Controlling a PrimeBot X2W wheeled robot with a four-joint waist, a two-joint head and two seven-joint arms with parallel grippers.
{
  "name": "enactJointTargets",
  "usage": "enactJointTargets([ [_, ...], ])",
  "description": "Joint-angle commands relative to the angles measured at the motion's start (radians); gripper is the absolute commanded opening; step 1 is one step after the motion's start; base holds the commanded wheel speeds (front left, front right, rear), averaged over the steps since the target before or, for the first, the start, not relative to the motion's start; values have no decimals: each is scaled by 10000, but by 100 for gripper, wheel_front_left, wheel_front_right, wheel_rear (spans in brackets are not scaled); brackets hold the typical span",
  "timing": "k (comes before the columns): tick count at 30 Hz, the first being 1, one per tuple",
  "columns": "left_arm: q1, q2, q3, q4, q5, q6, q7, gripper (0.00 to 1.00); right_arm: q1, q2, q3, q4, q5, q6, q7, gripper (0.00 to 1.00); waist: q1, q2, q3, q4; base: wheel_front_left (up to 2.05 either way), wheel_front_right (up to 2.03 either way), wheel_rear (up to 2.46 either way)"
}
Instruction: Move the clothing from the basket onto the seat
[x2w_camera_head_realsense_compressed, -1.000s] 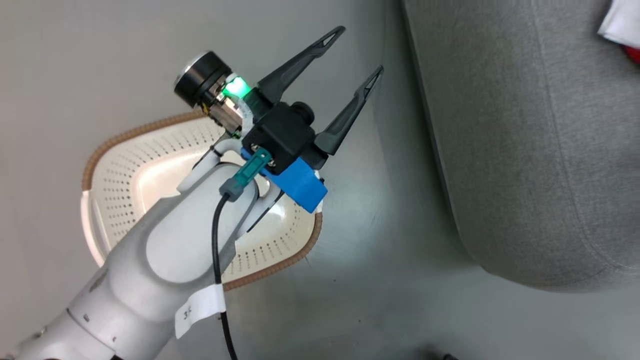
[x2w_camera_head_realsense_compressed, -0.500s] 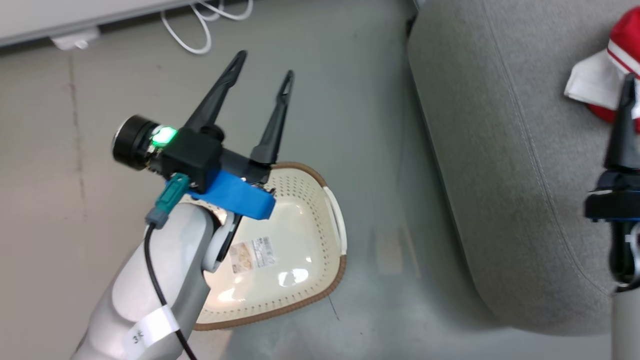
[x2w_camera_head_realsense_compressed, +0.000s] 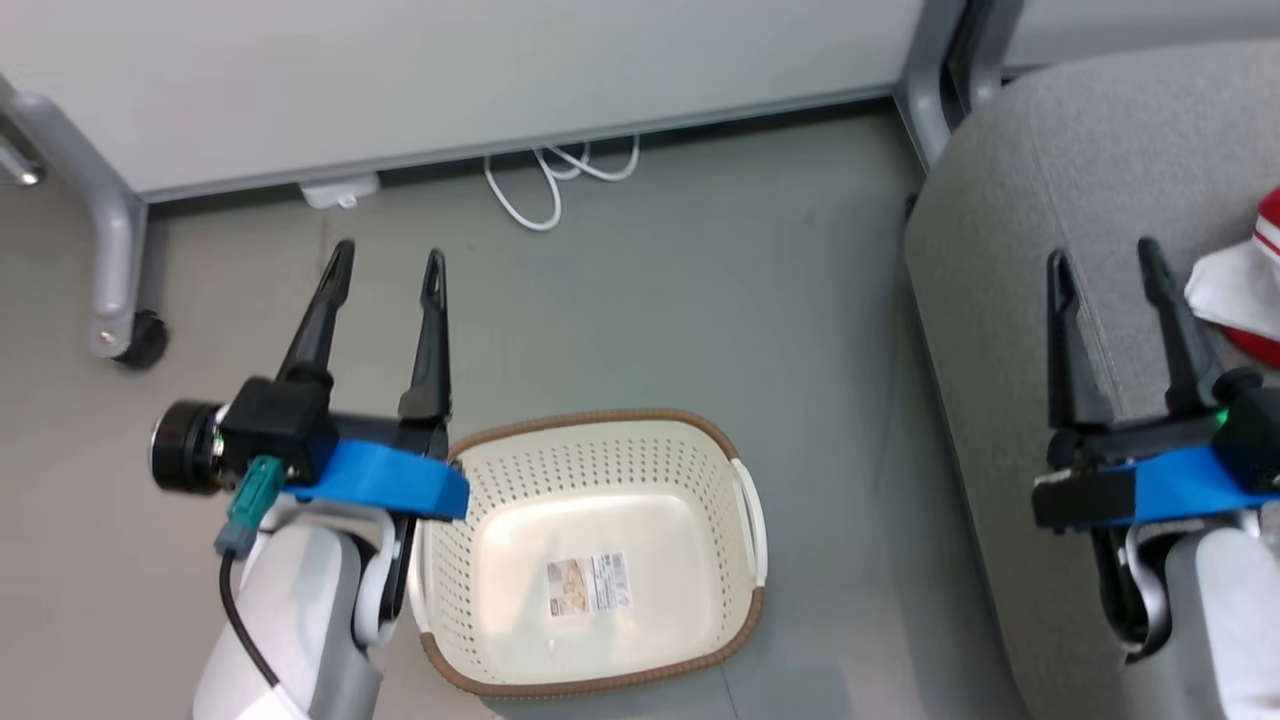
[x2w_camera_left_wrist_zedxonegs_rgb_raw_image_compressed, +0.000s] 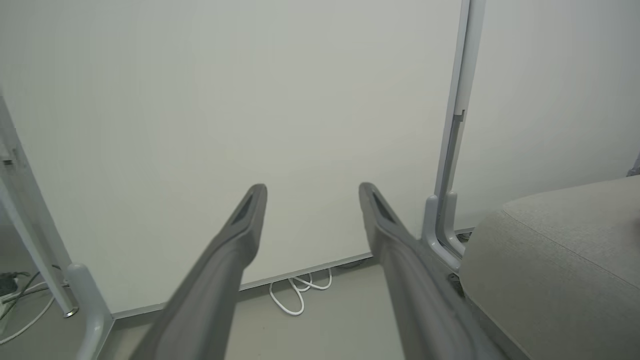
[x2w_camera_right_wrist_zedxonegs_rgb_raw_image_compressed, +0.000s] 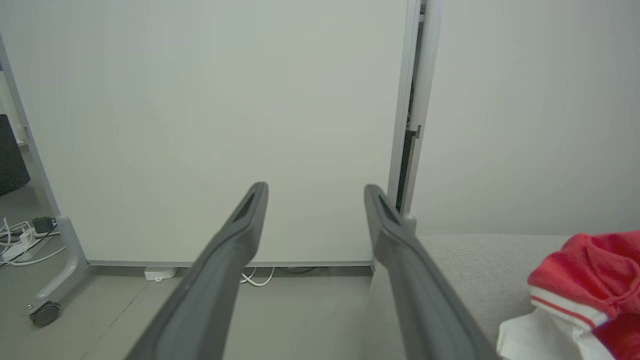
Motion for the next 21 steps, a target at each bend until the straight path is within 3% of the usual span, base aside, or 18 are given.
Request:
enactJointTargets([
  [1,278,-69,169,-27,111,-63,-23,100,315,55,41,47,11,1,-34,100,2,0,-402,273,0,0,0],
  [21,2421,-773,1520,53,492,-855,-25,100,2322,473,-152,538,314,1,-34,100,2,0,-1595,667,0,0,0],
])
